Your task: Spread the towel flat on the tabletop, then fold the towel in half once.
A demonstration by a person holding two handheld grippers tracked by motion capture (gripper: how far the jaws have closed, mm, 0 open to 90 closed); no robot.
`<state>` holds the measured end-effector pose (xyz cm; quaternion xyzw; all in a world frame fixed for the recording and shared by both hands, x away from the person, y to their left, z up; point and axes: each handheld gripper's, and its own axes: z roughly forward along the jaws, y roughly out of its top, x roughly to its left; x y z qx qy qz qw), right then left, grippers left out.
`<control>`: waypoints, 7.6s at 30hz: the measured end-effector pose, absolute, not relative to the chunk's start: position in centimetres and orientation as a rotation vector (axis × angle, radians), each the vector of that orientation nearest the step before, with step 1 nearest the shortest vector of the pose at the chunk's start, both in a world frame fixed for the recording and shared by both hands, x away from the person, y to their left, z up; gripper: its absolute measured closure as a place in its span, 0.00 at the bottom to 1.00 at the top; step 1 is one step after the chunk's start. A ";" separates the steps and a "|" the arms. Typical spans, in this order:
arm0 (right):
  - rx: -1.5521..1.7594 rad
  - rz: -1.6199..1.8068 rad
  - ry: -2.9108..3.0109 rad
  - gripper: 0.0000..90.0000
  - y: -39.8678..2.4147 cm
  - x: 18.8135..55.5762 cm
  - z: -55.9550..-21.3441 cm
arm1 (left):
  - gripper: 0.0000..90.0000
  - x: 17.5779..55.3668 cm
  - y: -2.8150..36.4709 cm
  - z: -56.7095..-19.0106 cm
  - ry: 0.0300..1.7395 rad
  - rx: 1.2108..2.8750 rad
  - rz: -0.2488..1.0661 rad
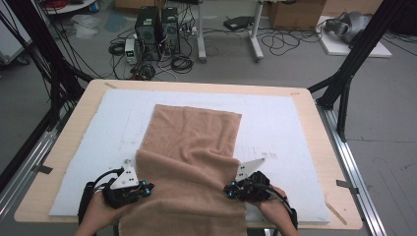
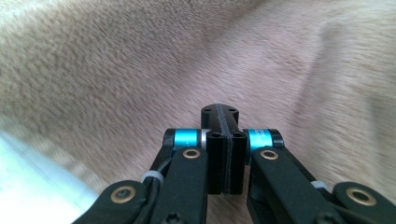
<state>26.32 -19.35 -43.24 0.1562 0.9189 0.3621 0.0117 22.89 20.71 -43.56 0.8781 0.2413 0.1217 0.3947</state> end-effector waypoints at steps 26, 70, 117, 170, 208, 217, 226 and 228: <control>0.552 1.162 2.824 0.85 -18.7 26.8 -44.0 | 0.95 23.3 20.5 -44.3 0.634 2.227 0.368; 0.967 1.026 2.607 0.96 -20.8 37.2 -43.5 | 0.63 28.3 21.5 -42.9 0.789 2.080 0.386; 0.742 1.116 2.624 0.64 -21.8 31.1 -41.7 | 0.67 28.5 20.8 -42.8 0.788 2.144 0.455; 0.460 1.193 2.862 0.85 -19.4 24.9 -42.9 | 0.81 22.7 22.5 -44.3 0.642 2.198 0.230; 0.744 1.223 2.553 0.30 -20.8 33.4 -38.6 | 0.40 29.3 22.3 -40.9 0.806 2.035 0.382; 0.740 1.197 2.585 0.29 -20.2 34.0 -38.6 | 0.39 29.9 22.3 -40.8 0.820 2.042 0.398; 0.778 1.214 2.594 0.29 -20.5 34.7 -39.8 | 0.39 31.4 22.3 -40.9 0.857 2.044 0.390; 0.785 1.214 2.587 0.29 -20.6 35.1 -39.4 | 0.39 32.0 22.1 -40.6 0.869 2.047 0.381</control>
